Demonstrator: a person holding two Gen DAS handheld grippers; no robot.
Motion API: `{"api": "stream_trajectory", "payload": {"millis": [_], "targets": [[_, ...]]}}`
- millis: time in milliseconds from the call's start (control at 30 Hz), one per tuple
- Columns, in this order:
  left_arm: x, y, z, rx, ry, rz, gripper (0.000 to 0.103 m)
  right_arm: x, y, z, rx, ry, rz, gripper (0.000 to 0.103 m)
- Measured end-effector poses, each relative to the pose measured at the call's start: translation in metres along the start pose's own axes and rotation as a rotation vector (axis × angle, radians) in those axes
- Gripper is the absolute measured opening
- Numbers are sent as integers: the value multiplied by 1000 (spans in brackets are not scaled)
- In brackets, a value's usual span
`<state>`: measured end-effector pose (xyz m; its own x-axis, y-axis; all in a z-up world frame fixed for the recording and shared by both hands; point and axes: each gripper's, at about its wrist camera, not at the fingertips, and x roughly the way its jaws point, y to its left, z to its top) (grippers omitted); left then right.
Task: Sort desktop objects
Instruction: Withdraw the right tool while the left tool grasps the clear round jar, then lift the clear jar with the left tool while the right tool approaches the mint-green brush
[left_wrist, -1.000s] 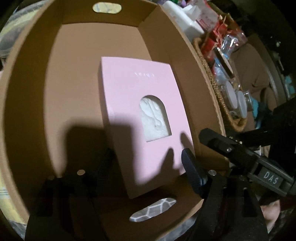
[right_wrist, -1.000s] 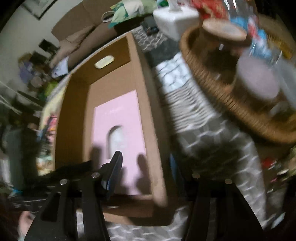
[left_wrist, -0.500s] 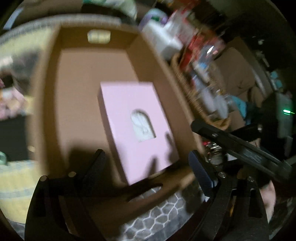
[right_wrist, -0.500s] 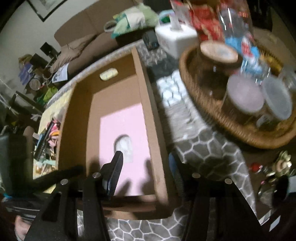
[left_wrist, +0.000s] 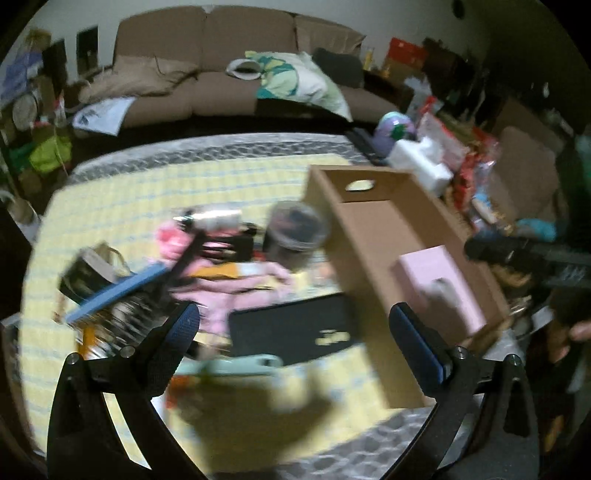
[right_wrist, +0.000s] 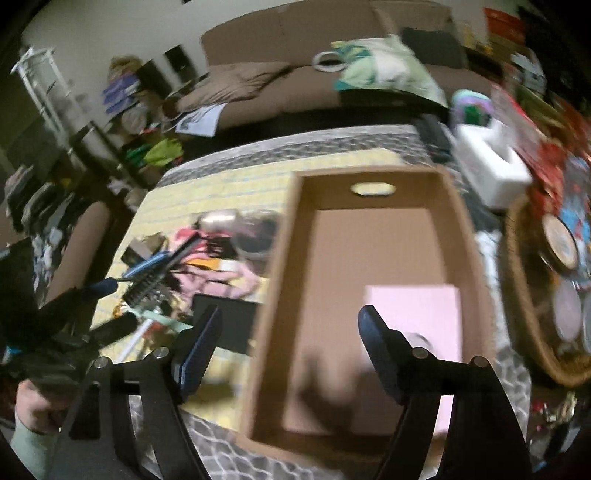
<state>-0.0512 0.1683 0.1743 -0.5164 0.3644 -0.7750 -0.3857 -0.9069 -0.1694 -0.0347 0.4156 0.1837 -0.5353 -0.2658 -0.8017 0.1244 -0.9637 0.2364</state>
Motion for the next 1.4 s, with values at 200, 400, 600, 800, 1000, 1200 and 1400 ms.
{"api": "stream_trajectory", "payload": {"millis": [200,400,600,800,1000,1200,1400], "targets": [[55,-5,13,178,9,72,103,43,31,39,67,62,49,79],[123,-20,37,310,2,65,103,67,32,58,132,44,59,79],[176,-18,51,316,20,16,103,75,19,54,111,13,24,79],[198,-30,49,363,31,-94,103,90,-4,43,151,33,44,80],[215,-22,56,279,70,-146,85,98,-13,31,171,47,59,80],[169,3,60,174,-17,-181,84,89,-10,23,146,46,41,80],[62,42,51,111,-134,-211,84,67,11,17,103,25,82,80]]}}
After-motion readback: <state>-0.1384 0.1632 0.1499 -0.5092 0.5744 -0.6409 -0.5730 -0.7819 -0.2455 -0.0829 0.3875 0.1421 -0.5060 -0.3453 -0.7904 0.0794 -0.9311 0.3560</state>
